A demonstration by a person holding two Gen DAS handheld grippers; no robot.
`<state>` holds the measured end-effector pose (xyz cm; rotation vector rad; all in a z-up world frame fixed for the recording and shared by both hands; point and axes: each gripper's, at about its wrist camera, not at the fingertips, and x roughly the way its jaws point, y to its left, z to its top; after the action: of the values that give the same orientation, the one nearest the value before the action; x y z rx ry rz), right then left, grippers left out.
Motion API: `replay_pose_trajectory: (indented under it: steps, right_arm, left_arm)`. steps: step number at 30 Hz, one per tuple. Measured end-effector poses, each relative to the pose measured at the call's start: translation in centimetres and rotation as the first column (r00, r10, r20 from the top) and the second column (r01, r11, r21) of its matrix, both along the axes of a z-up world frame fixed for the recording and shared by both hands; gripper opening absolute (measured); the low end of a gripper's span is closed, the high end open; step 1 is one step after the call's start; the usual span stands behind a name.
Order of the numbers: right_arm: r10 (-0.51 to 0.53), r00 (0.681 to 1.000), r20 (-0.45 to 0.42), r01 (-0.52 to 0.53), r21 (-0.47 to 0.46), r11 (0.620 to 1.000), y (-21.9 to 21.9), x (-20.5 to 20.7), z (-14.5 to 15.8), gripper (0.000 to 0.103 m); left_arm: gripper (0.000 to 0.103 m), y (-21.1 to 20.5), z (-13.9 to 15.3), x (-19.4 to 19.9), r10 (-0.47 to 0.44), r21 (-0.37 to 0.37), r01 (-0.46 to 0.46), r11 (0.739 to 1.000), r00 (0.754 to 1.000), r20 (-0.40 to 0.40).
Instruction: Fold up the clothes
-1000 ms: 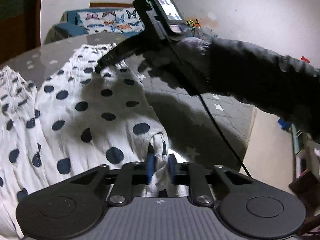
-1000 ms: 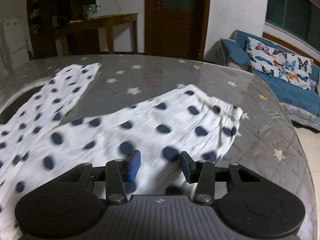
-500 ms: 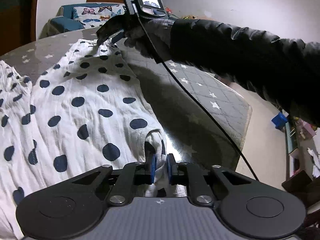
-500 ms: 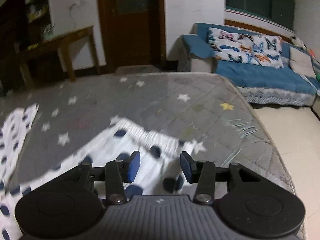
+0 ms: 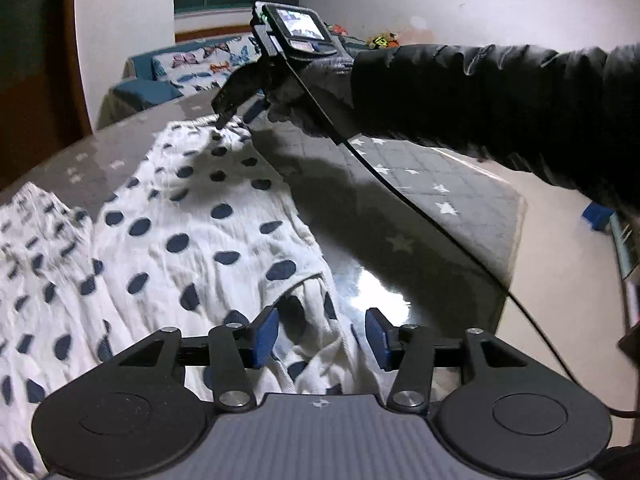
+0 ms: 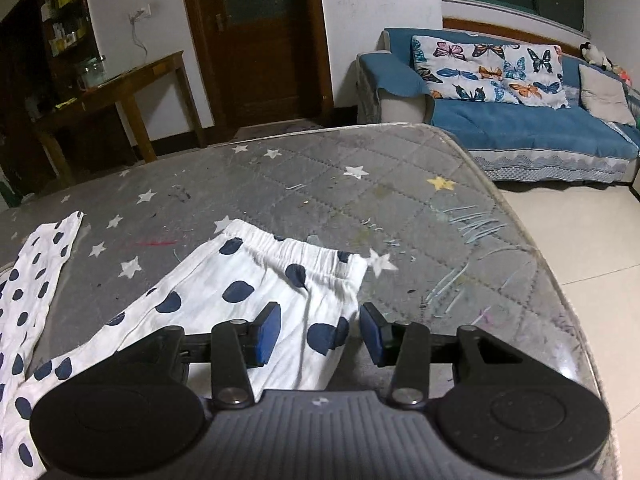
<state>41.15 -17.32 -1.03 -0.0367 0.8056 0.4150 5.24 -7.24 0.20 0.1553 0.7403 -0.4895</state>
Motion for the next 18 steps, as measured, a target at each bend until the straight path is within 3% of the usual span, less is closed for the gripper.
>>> replay_pose_trajectory:
  steps: [4,12,15,18]
  right_arm:
    - [0.002,1.000,0.006,-0.002,-0.001,1.000,0.4,0.3,-0.3,0.042]
    - [-0.030,0.999,0.032,0.031,-0.027,0.999,0.4,0.9,-0.6,0.037]
    - [-0.029,0.998,0.048,0.032,-0.049,0.998,0.6,1.1,-0.7,0.037]
    - [-0.033,0.998,0.053,0.036,-0.047,0.998,0.9,1.2,-0.8,0.028]
  left_arm:
    - [0.052,0.5,0.8,0.0,0.025,-0.015,-0.025,1.000,0.999,0.024]
    - [0.059,-0.7,-0.6,-0.1,-0.021,0.012,0.021,1.000,0.999,-0.034]
    - [0.057,-1.2,-1.1,-0.2,-0.036,0.018,0.037,0.999,0.998,-0.049]
    - [0.049,-1.5,-1.5,-0.2,-0.032,0.038,0.034,0.999,0.998,-0.049]
